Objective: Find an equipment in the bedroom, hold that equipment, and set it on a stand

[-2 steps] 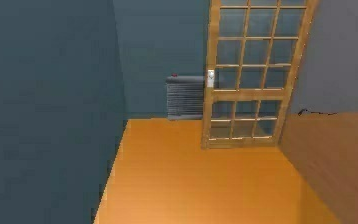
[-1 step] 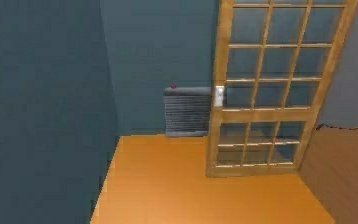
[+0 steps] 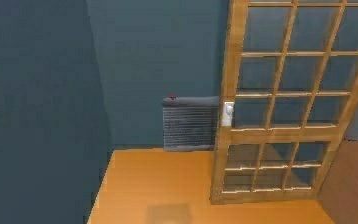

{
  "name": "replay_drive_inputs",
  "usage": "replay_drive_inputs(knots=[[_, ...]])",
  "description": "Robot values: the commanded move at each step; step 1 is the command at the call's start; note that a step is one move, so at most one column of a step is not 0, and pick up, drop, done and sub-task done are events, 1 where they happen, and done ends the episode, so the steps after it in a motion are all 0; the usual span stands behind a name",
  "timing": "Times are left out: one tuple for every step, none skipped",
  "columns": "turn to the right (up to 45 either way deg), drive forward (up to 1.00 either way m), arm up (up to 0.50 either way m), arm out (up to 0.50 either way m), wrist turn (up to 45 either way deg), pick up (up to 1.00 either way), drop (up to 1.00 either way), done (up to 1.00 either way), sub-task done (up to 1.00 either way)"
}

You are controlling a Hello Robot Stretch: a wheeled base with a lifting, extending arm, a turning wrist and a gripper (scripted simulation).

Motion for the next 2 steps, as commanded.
replay_drive_inputs(knots=[[45.0,0.00,0.00,0.00,0.0,0.00,0.00,0.00,0.00],[33.0,0.00,0.00,0.00,0.0,0.00,0.00,0.00,0.00]])
